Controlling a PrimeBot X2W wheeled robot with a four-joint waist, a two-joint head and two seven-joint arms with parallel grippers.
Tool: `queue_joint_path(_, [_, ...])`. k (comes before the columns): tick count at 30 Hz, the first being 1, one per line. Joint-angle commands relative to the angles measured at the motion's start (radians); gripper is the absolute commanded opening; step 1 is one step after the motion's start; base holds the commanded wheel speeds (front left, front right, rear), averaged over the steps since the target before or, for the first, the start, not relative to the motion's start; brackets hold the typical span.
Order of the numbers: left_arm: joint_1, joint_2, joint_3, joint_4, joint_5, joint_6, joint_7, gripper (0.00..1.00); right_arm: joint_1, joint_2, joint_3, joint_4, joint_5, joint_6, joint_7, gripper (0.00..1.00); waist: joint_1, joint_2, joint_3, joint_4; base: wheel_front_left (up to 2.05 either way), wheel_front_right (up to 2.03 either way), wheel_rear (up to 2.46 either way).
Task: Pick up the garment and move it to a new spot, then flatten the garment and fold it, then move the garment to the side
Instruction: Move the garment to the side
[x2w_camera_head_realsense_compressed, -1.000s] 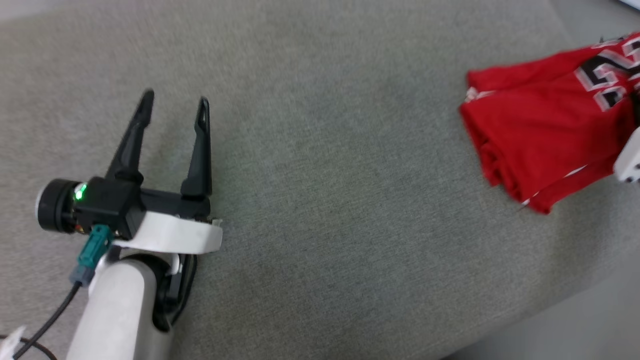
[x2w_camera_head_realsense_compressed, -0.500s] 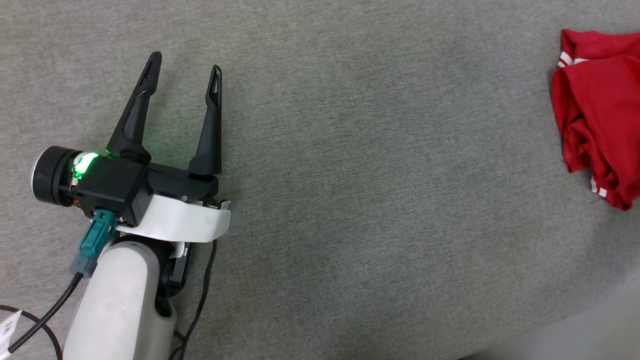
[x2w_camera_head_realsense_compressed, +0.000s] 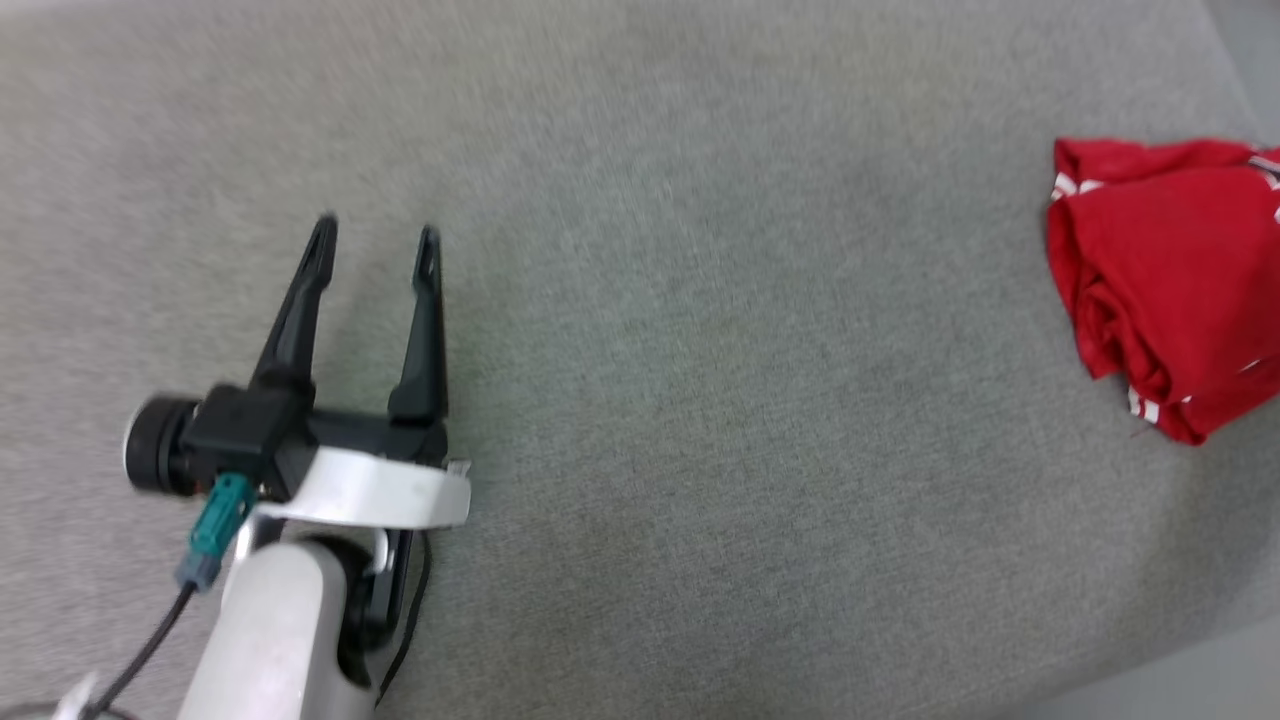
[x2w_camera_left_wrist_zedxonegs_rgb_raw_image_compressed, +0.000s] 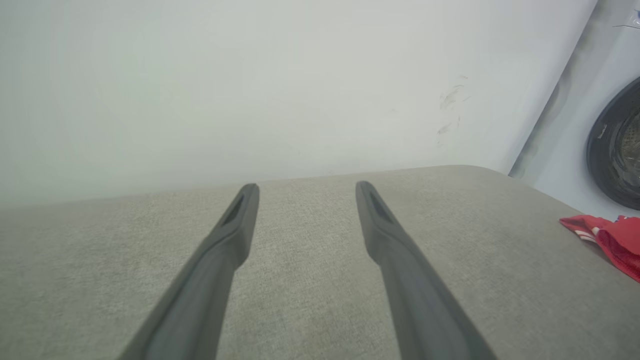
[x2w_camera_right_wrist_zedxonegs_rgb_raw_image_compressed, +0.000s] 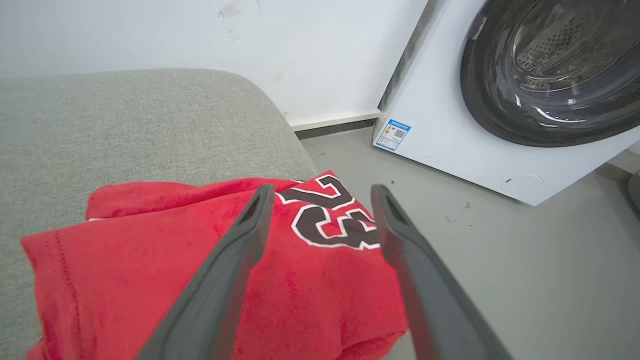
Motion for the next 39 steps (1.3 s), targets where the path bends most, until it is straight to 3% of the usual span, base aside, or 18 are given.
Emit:
queue_joint_path(1, [0.029, -0.006, 0.005, 0.016, -0.009, 0.008, -0.011, 1.0, 0.04, 0.016, 0.01, -0.031, 0.008, -0.001, -0.01, 1.0, 0.0, 0.0, -0.073, 0.023, 0.0, 0.0, 0.0])
queue_joint_path(16, [0.243, -0.04, 0.087, 0.078, -0.074, 0.076, -0.044, 1.0, 0.446, 0.246, 0.157, -0.469, 0.111, -0.001, 0.059, 1.0, 0.0, 0.0, -0.296, 0.133, 0.0, 0.0, 0.0])
queue_joint_path(25, [0.325, -0.029, 0.096, 0.09, -0.08, 0.091, -0.044, 1.0, 0.629, 0.299, 0.223, -0.765, 0.116, -0.001, 0.106, 1.0, 0.0, 0.0, -0.39, 0.231, 0.0, 0.0, 0.0])
queue_joint_path(39, [0.412, -0.014, 0.088, 0.111, -0.079, 0.102, -0.034, 1.0, 0.846, 0.316, 0.255, -1.094, 0.058, -0.001, 0.225, 1.0, 0.0, 0.0, -0.474, 0.241, 0.0, 0.0, 0.0])
